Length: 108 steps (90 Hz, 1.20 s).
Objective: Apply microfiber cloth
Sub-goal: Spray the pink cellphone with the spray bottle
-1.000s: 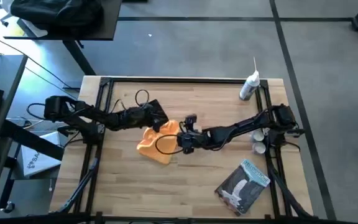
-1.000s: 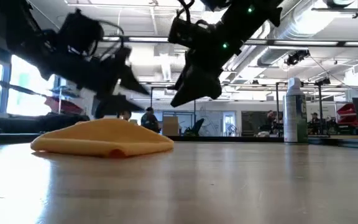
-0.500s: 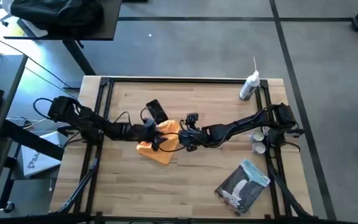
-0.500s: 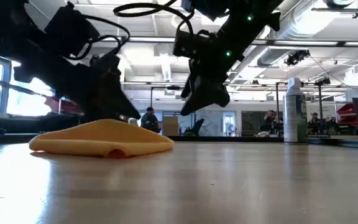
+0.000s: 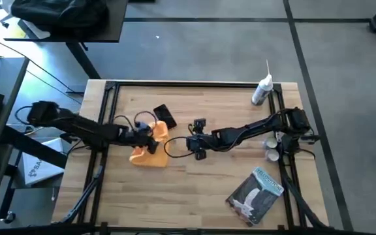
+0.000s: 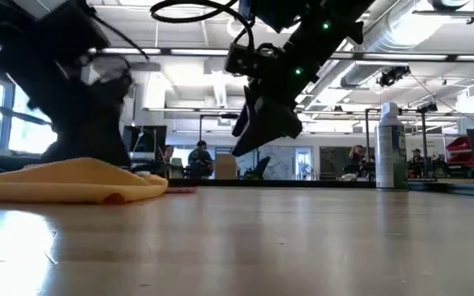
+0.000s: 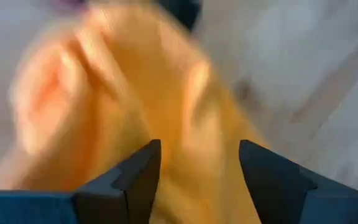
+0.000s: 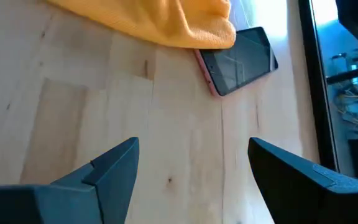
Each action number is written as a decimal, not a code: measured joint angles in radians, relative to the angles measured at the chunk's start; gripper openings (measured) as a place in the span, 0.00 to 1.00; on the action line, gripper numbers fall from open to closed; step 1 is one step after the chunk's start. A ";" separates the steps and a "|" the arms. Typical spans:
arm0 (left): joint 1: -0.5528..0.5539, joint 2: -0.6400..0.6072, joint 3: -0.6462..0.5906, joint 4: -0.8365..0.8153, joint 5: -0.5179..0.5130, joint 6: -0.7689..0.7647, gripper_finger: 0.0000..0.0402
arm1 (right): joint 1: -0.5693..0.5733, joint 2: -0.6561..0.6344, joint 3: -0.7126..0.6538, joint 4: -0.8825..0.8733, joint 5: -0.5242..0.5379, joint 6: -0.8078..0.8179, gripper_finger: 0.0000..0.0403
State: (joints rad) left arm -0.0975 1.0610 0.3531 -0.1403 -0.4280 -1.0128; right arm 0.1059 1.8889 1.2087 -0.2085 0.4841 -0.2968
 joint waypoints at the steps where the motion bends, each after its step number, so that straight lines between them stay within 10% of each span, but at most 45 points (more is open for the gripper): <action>1: 0.000 -0.014 0.000 -0.012 -0.019 0.000 0.49 | -0.001 0.000 0.000 0.002 0.000 0.000 0.67; 16: 0.001 -0.122 -0.001 0.069 -0.286 0.144 0.49 | -0.008 0.000 0.000 0.026 -0.001 0.000 0.67; 37: 0.023 0.043 0.000 0.589 -0.262 0.527 0.49 | -0.015 0.000 0.000 0.026 -0.003 -0.183 0.67; 63: 0.134 0.399 0.001 0.855 -0.303 0.502 0.49 | 0.011 0.001 0.000 -0.009 0.114 -0.256 0.67; 78: 0.167 0.549 0.055 0.859 -0.234 0.474 0.49 | 0.054 0.000 0.000 -0.146 0.327 -0.254 0.67; 108: 0.171 0.700 0.338 0.317 -0.176 0.361 0.49 | 0.104 0.001 0.000 -0.301 0.333 -0.125 0.67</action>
State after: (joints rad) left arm 0.0738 1.7612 0.6912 0.1766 -0.6036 -0.6520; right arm 0.2101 1.8894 1.2087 -0.5090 0.8169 -0.4223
